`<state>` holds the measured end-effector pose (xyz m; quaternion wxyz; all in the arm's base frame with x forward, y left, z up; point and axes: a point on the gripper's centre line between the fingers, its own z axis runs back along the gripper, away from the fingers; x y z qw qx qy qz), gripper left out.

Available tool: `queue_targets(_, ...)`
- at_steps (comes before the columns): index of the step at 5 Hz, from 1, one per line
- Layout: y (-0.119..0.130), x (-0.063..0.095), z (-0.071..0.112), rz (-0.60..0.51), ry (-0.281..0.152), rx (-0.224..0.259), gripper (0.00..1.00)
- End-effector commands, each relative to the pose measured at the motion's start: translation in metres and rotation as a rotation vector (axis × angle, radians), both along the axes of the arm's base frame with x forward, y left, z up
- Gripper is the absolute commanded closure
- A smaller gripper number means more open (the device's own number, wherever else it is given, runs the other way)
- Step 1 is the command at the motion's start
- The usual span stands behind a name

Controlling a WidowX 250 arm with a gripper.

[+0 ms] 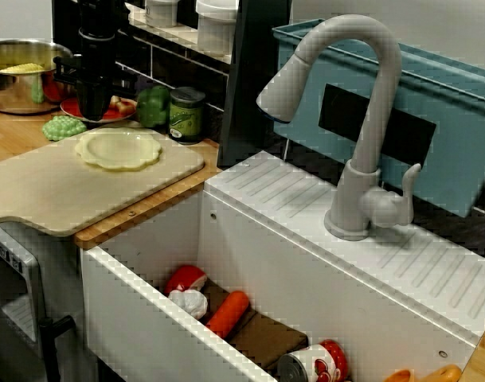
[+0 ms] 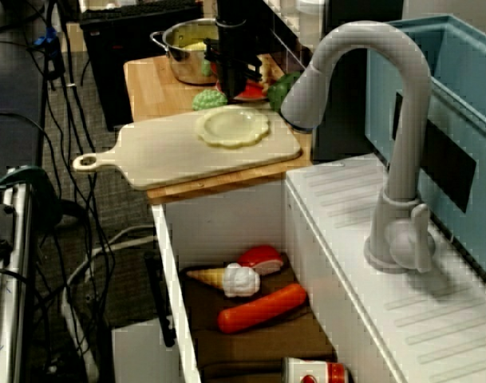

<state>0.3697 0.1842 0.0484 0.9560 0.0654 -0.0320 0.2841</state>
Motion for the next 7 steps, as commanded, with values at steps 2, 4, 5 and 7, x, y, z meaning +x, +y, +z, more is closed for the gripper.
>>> queue_targets(2,0.003,0.004,0.025,0.028,-0.039,0.001,1.00)
queue_targets(4,0.001,-0.001,0.016,0.050,-0.032,0.000,1.00)
queue_targets(5,-0.002,-0.006,0.011,0.057,-0.034,-0.006,1.00)
queue_targets(7,-0.010,-0.010,0.006,0.056,-0.021,-0.017,1.00)
